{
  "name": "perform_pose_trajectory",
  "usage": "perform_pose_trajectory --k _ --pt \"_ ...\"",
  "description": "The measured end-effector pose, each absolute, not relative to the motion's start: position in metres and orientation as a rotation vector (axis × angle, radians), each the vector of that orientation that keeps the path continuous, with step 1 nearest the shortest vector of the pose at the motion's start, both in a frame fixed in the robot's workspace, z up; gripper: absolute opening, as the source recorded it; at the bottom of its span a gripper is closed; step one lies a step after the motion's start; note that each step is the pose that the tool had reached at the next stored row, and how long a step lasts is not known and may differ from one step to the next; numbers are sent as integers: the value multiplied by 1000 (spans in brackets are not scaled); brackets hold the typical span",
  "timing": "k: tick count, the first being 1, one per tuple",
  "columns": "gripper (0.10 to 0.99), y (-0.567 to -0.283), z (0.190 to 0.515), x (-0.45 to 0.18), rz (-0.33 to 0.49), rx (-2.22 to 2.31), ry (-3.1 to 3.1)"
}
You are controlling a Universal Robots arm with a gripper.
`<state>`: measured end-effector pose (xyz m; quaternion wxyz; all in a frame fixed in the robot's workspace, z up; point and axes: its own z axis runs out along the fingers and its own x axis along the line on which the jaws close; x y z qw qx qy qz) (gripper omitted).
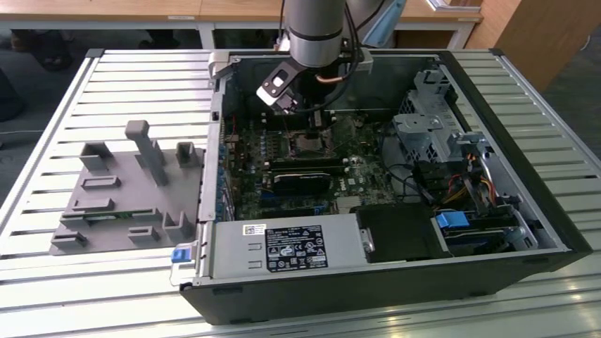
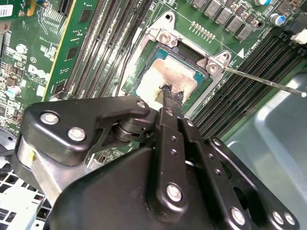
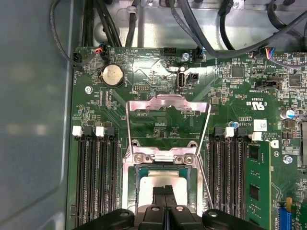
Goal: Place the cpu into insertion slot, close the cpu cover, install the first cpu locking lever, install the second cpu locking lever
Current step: 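Place the cpu into insertion slot, then close the cpu cover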
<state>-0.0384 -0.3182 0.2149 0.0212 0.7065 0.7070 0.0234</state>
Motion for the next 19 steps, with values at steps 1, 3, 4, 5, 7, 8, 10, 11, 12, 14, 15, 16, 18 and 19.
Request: perform_pose_trajectory --k 1,3,4,5,7,8,10,11,12,14,15,16,18,19 --pt "106 -318 215 -38 72 2190 2192" --pt "106 -318 216 -38 72 2190 2192" --pt "106 -318 216 -38 72 2190 2192" --pt "106 -318 217 -38 72 2191 2192" --pt "106 -318 218 -38 72 2191 2192" --pt "106 -318 219 -38 72 2191 2192" --pt "106 -318 221 -38 72 2191 2193" --pt "106 -318 222 -38 72 2191 2193" --pt "106 -318 223 -38 72 2192 2193" --pt "106 -318 225 -38 72 2192 2194" --pt "106 -318 227 -38 72 2192 2194" --pt "106 -318 228 -38 72 2193 2194" --pt "106 -318 231 -38 71 2194 2195" --pt "106 -318 233 -38 70 2194 2195"
